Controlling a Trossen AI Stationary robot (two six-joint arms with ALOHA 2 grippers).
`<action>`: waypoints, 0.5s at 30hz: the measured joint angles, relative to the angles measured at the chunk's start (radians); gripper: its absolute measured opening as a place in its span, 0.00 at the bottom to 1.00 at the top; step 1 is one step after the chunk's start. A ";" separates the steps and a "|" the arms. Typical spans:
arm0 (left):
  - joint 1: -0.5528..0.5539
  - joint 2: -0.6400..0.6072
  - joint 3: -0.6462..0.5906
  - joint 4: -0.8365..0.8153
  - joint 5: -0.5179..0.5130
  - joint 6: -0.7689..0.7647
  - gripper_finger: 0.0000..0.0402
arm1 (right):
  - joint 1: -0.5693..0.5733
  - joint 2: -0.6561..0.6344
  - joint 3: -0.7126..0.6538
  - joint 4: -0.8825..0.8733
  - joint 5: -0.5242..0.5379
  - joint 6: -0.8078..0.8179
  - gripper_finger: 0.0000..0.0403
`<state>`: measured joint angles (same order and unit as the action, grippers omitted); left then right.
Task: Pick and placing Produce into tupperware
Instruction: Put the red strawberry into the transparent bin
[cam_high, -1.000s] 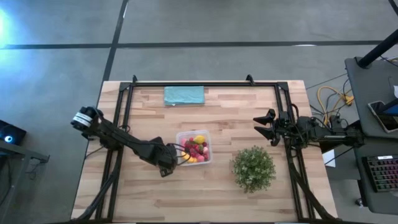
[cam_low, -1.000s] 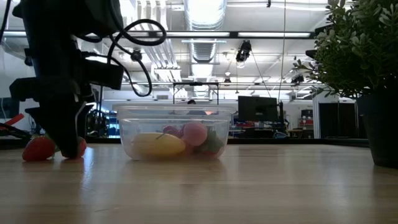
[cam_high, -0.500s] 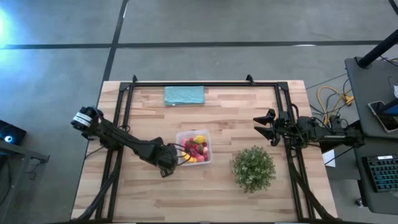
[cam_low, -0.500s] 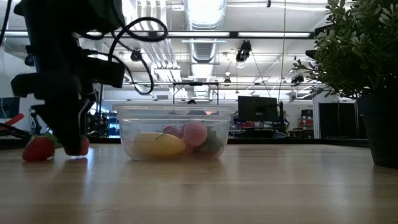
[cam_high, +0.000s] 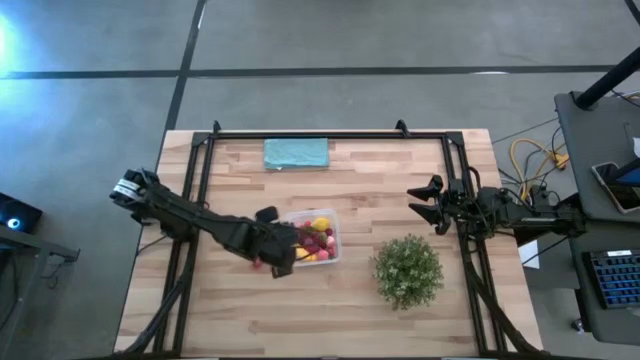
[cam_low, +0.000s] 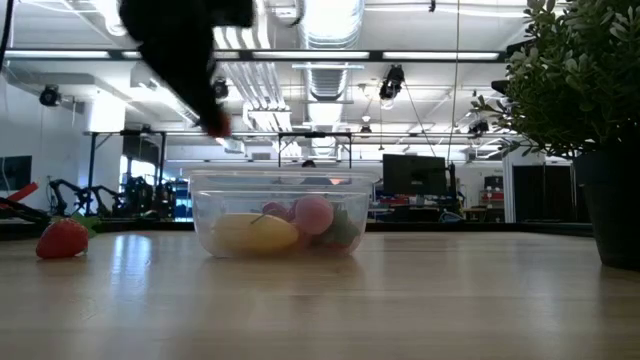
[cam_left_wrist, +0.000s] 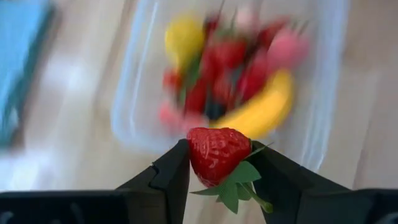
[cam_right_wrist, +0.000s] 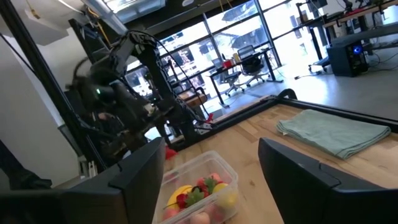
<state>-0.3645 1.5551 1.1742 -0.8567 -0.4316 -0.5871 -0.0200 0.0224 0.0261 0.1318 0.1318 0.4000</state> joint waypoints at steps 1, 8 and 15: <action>0.010 0.004 0.012 0.034 -0.011 0.053 0.34 | 0.000 0.000 0.000 0.000 0.000 0.000 0.62; 0.127 0.064 0.007 0.316 0.089 0.184 0.34 | 0.000 0.000 0.000 0.000 0.000 0.000 0.61; 0.170 0.100 0.012 0.265 0.104 -0.060 0.42 | 0.000 0.000 0.000 0.000 0.000 0.000 0.62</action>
<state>-0.1941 1.6550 1.1862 -0.5914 -0.3280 -0.6470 -0.0200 0.0223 0.0261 0.1318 0.1318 0.4000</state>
